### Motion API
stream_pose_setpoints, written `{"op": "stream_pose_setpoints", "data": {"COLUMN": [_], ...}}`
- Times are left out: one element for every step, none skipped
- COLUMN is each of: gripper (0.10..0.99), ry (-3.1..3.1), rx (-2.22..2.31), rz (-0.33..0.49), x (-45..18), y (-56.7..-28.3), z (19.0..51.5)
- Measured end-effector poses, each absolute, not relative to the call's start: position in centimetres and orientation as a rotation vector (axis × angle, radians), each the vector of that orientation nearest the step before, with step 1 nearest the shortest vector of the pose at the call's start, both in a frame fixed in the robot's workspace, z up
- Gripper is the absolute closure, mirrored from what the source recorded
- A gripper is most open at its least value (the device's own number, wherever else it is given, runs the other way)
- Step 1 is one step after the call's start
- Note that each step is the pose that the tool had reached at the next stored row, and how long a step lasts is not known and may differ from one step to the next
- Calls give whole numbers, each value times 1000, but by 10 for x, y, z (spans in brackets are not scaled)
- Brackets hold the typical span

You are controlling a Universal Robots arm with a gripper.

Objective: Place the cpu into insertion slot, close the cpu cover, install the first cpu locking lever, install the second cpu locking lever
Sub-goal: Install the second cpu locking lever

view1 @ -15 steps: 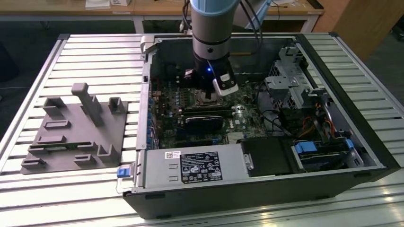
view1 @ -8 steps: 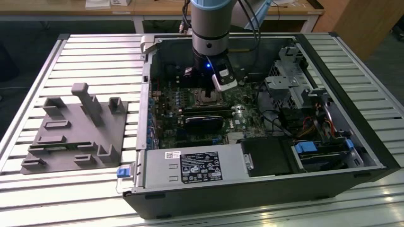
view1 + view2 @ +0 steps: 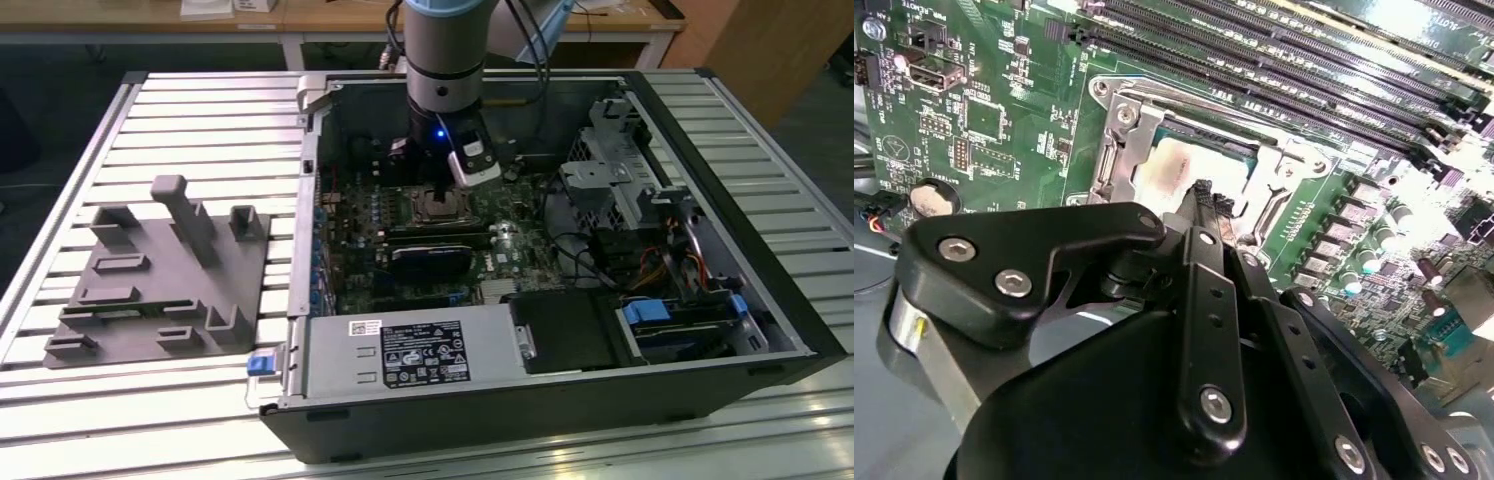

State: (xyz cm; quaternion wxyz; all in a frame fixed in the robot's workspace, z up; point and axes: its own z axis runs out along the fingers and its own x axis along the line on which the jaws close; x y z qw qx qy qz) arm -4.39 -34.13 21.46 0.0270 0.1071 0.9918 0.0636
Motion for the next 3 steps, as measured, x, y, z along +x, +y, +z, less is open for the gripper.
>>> {"op": "stream_pose_setpoints", "data": {"gripper": [980, 980, 980], "ry": [3063, 3063, 3063], "rx": [331, 331, 331], "rz": [196, 196, 196], "x": [-44, -44, -44], "y": [-341, -341, -341], "z": [215, 215, 215]}}
